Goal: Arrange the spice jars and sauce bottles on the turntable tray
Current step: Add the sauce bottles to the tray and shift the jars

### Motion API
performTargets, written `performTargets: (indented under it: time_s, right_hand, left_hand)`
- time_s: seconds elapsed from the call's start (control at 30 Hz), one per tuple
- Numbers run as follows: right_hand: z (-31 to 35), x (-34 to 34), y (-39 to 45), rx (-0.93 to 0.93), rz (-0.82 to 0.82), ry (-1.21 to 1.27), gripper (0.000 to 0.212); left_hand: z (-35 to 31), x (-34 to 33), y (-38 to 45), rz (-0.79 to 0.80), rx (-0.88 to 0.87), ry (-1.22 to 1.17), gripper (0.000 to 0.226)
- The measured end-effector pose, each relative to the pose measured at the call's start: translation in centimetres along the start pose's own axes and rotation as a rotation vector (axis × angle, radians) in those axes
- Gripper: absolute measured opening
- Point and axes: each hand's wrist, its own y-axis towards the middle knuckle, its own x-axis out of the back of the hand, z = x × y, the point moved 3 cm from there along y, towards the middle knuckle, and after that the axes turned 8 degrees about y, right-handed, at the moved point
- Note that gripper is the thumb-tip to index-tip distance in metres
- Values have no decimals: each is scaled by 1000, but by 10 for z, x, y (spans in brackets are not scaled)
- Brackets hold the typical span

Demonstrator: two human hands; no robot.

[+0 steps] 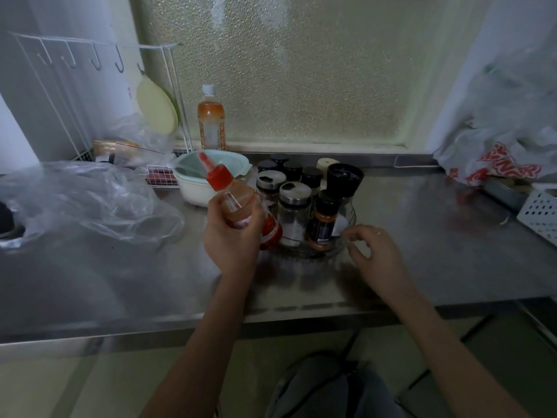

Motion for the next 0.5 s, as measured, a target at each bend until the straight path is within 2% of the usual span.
performTargets:
  time_s: [0.2, 0.5]
  right_hand:
    - [16, -10, 8, 22, 34, -53, 5]
    - [64, -50, 4, 113, 77, -50, 15]
  left_hand:
    - [0, 8, -5, -4, -16, 17, 42]
    - [2, 8, -4, -8, -77, -18, 51]
